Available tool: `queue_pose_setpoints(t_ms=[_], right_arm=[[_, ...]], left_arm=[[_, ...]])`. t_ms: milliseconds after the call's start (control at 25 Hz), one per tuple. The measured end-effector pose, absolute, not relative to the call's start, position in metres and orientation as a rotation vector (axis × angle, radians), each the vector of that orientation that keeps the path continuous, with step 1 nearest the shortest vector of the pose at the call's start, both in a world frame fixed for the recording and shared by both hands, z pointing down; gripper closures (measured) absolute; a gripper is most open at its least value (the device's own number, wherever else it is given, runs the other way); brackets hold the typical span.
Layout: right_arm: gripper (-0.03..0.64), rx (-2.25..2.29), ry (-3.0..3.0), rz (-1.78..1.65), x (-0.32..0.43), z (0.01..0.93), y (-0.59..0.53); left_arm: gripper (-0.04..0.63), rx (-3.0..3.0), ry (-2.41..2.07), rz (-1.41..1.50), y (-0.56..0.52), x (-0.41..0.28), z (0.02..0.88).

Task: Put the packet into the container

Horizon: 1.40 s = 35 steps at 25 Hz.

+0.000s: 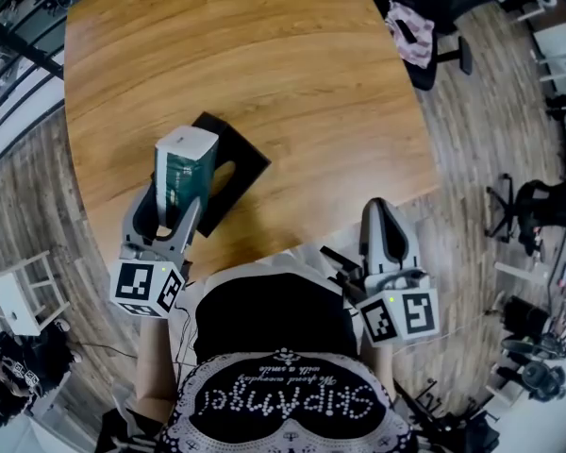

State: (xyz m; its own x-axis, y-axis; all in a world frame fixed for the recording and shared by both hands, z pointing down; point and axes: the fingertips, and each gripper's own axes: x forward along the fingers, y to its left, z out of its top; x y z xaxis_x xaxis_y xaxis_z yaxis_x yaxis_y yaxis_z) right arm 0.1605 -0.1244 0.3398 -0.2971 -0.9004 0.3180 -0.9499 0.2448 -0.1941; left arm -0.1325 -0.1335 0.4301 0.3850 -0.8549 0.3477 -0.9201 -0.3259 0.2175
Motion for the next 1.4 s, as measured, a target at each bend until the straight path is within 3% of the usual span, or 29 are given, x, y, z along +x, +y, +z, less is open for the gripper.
queue_pose_setpoints(t_ms=[1400], right_arm=[[0.577,1.784,-2.355,0.542,0.163,0.343,-0.126]], left_arm=[[0.258,2.342,-1.306,0.632,-0.14,-0.09,0.495]])
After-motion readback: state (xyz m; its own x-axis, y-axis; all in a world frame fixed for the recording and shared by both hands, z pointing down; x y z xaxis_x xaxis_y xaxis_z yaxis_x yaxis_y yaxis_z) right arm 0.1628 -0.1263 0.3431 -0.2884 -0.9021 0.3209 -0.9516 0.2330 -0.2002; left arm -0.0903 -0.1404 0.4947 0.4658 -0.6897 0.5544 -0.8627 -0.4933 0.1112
